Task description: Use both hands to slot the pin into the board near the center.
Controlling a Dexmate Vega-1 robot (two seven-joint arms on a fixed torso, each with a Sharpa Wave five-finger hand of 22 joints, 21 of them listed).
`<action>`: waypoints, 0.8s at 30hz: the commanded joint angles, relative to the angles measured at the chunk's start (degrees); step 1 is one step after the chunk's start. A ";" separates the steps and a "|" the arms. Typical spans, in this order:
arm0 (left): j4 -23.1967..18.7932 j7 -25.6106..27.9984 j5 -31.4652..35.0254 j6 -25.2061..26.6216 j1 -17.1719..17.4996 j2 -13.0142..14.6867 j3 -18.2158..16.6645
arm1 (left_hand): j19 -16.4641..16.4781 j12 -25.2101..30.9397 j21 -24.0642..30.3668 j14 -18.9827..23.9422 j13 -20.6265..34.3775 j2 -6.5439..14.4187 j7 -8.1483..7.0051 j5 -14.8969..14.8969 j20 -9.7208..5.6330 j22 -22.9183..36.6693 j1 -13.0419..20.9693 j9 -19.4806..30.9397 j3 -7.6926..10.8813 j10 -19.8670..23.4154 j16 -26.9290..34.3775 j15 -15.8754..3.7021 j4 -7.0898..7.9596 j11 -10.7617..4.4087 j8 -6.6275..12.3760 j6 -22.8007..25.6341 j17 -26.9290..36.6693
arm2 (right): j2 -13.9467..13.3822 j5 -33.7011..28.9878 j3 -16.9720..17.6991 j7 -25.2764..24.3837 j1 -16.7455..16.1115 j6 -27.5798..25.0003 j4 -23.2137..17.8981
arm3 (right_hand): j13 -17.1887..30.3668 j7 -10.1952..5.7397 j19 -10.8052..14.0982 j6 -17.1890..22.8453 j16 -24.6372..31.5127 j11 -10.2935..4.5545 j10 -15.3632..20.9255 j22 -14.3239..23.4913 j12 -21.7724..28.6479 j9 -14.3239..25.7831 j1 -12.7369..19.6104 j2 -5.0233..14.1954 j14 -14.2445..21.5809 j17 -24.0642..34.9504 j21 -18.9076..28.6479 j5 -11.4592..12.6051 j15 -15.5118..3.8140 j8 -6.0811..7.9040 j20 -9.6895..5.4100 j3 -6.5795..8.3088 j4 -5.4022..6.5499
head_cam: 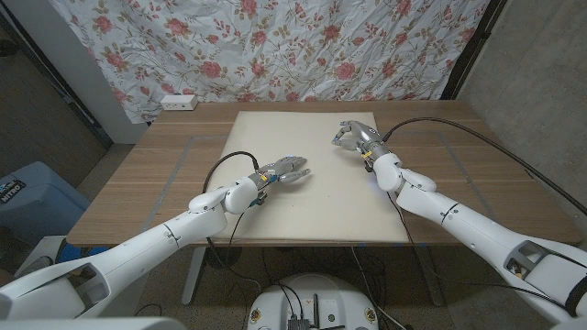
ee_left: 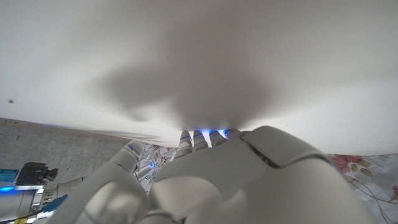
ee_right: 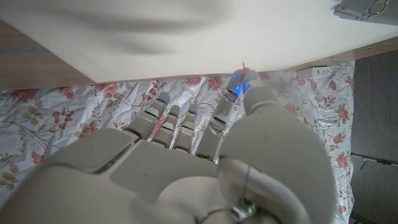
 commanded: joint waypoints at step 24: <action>-1.15 0.82 1.56 -0.21 0.83 0.28 0.25 | -2.39 0.29 0.46 -0.25 -0.04 6.40 0.00 0.14 -8.42 0.08 0.06 0.17 -0.62 -0.24 0.20 -3.07 -0.21 0.44 0.53 0.01 0.06 | 1.10 -0.11 -1.07 -7.37 -2.40 1.13 2.66 | 0.13 -0.41 0.86 0.98 0.19 -0.31 0.88 0.04 0.31 0.07 0.80 0.13 0.54 -0.15 0.85 0.39 -0.41 0.42 -0.02 -0.48 -0.08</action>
